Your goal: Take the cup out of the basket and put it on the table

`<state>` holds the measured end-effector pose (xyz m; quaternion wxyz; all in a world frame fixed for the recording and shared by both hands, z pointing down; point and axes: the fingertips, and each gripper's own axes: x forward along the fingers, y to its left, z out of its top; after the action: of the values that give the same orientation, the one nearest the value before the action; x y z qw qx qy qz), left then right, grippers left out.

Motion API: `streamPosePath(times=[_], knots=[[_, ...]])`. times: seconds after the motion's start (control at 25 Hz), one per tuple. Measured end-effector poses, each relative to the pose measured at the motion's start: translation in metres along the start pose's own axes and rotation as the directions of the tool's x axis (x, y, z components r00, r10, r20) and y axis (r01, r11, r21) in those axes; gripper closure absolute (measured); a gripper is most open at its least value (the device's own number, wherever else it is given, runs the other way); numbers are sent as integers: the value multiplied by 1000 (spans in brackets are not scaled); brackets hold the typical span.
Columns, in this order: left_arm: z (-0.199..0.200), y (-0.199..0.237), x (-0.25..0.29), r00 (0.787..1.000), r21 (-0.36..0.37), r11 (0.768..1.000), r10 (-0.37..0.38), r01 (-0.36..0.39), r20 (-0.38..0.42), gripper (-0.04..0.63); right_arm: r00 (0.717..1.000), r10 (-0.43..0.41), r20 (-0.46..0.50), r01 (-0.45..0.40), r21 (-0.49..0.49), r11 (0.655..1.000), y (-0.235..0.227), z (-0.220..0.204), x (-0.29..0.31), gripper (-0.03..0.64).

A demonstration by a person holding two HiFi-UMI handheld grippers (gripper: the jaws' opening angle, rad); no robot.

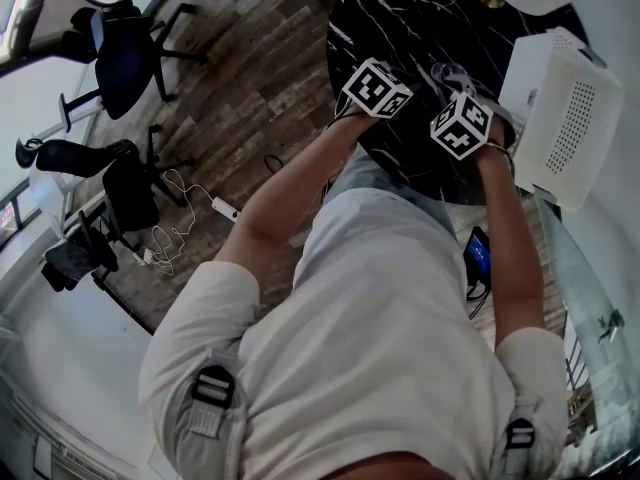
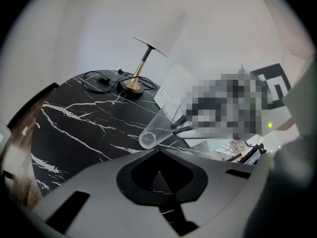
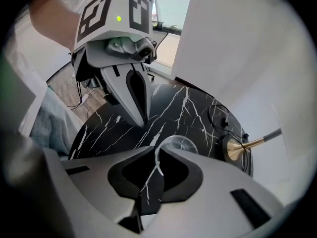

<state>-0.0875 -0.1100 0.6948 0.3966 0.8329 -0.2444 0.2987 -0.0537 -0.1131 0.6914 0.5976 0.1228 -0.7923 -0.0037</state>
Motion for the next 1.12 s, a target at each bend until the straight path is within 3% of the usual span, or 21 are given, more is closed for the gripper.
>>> streamPosePath(times=[0.4,0.68,0.92,1.12], knots=[[7,-12,-17,999,17,1000,20,-21,28,591,998,-52,37,52,3,999,-3,3,-15,589],[22,-33,-34,997,43,999,24,-28,75,591,989,-93,115,84,79,993,-9,8,-50,589],[55,-71,-54,986,94,996,-20,5,167,591,961,-161,223,114,213,971,-17,5,-103,591],[88,-113,-68,964,162,986,-89,49,250,591,916,-218,337,103,326,940,-21,0,-157,609]])
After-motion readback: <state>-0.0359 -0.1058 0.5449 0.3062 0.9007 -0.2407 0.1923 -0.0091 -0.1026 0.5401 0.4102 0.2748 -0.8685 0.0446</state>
